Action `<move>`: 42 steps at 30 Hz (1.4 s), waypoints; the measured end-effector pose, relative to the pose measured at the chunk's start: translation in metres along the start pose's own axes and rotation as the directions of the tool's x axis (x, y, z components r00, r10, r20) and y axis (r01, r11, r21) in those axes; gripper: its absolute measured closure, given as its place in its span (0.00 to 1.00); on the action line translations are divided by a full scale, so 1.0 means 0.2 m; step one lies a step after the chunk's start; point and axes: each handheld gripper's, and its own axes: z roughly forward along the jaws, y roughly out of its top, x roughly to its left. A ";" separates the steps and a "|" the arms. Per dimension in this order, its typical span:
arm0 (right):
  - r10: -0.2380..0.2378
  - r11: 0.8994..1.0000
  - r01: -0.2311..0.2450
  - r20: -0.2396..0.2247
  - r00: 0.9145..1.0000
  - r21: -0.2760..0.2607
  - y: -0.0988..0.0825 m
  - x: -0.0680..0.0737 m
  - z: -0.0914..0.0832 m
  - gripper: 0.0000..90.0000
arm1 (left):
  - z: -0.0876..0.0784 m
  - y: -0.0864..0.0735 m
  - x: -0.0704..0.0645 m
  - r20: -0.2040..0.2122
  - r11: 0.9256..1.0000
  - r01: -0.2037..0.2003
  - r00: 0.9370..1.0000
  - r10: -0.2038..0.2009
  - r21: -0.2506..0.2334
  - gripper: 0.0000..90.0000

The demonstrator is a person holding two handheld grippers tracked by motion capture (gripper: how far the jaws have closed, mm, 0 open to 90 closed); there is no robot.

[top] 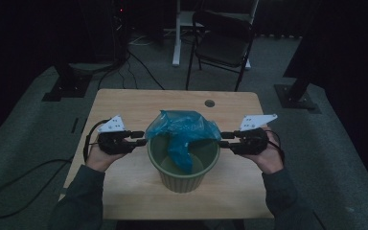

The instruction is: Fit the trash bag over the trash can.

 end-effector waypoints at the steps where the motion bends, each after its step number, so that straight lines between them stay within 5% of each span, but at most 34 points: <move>1: 0.001 1.000 -0.001 -0.003 1.000 -0.002 0.00 0.00 0.00 0.69 | 0.00 0.00 0.00 -0.003 1.000 -0.001 1.000 0.001 0.002 0.70; 10: 0.009 1.000 -0.009 0.009 1.000 -0.003 0.03 0.00 0.03 0.91 | 0.05 0.02 -0.02 -0.010 0.999 -0.038 0.999 0.038 0.031 0.86; 16: 0.010 1.000 -0.010 0.011 1.000 0.008 0.01 0.02 0.00 0.95 | 0.04 0.01 -0.06 -0.008 0.998 -0.058 0.998 0.058 0.030 1.00; 26: -0.001 1.000 0.002 -0.020 1.000 0.027 -0.03 0.08 -0.02 0.97 | 0.02 -0.02 -0.13 0.015 0.995 -0.092 0.996 0.092 0.032 1.00; 36: -0.001 0.999 0.002 -0.030 1.000 0.040 -0.07 0.12 -0.03 0.97 | -0.06 -0.04 -0.12 -0.029 0.997 -0.075 0.997 0.075 -0.002 1.00; 42: 0.003 0.999 -0.002 -0.033 0.999 0.038 -0.07 0.12 -0.03 0.97 | -0.07 -0.03 -0.11 -0.024 0.997 -0.060 0.998 0.059 -0.038 0.75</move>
